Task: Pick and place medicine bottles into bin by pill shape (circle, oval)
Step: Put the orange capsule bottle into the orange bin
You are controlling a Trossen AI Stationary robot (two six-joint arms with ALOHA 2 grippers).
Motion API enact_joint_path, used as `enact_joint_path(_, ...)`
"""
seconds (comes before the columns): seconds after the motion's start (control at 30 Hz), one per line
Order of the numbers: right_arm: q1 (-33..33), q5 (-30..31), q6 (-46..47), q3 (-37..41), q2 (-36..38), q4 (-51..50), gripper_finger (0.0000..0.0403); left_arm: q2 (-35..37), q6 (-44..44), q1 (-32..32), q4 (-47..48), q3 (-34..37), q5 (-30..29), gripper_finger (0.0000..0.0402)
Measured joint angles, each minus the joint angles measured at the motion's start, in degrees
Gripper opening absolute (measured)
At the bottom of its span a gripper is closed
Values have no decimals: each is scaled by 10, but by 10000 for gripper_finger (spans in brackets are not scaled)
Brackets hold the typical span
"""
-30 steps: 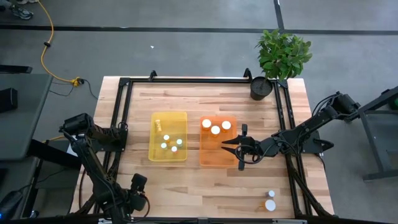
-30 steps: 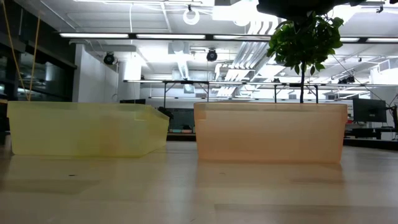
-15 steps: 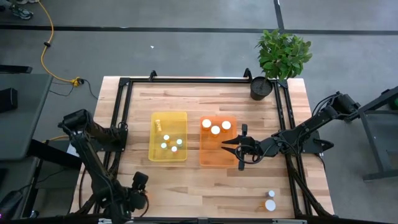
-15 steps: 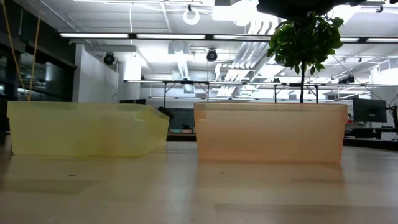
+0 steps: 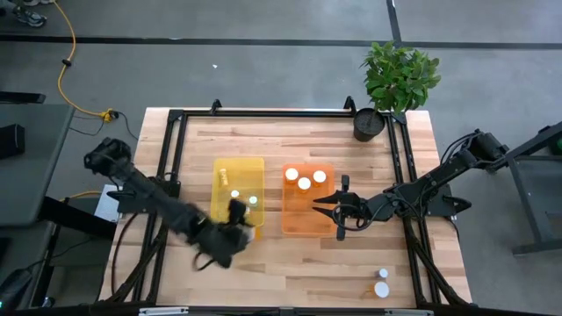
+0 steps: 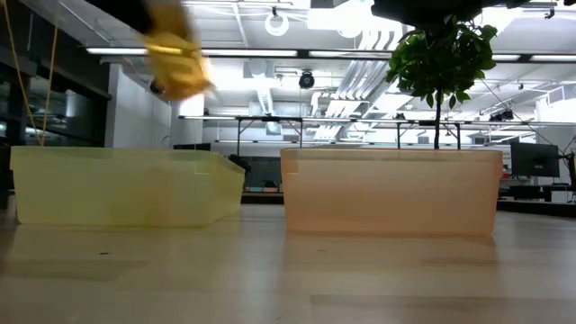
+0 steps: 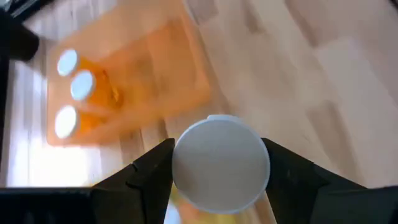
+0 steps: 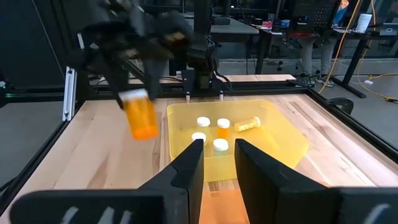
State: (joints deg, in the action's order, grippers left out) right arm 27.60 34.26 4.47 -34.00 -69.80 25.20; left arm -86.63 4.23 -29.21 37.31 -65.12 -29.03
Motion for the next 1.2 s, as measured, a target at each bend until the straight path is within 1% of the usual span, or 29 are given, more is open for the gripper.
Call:
enact_joint_path(0.13, 0, 0, -3, 0, 0, 10, 85, -20, -102, 81, -100, 1, 52, 197)
enact_joint_path(0.2, 0, 0, -4, -1, 0, 16, 85, -21, -137, 108, -144, 0, 68, 197)
enact_joint_path(0.27, 0, 0, -4, -1, 0, 23, 85, -21, -167, 129, -167, 0, 75, 198)
enact_joint_path(0.4, 0, 0, -6, -1, 0, 26, 85, -25, -183, 170, -187, 0, 101, 198)
enact_joint_path(0.5, 0, 0, -10, -1, 0, 30, 85, -42, -191, 196, -199, 1, 119, 198)
enact_joint_path(0.57, 0, 0, -11, -1, 0, 34, 85, -62, -204, 211, -223, -1, 129, 198)
enact_joint_path(0.8, 0, -2, -20, -1, 0, 47, 85, -157, -220, 252, -204, -53, 141, 198)
enact_joint_path(0.87, 0, -2, -20, -1, 0, 47, 85, -175, -224, 263, -183, -68, 146, 198)
enact_joint_path(0.93, 0, -2, -20, -1, 0, 46, 85, -196, -221, 274, -186, -86, 157, 198)
enact_joint_path(1.07, 0, -3, -20, -1, 0, 49, 85, -230, -199, 297, -162, -117, 181, 198)
enact_joint_path(1.13, 0, -4, -22, -1, 0, 55, 85, -243, -194, 305, -137, -124, 189, 198)
enact_joint_path(1.2, 0, -4, -23, -1, 0, 55, 85, -249, -194, 312, -137, -127, 194, 198)
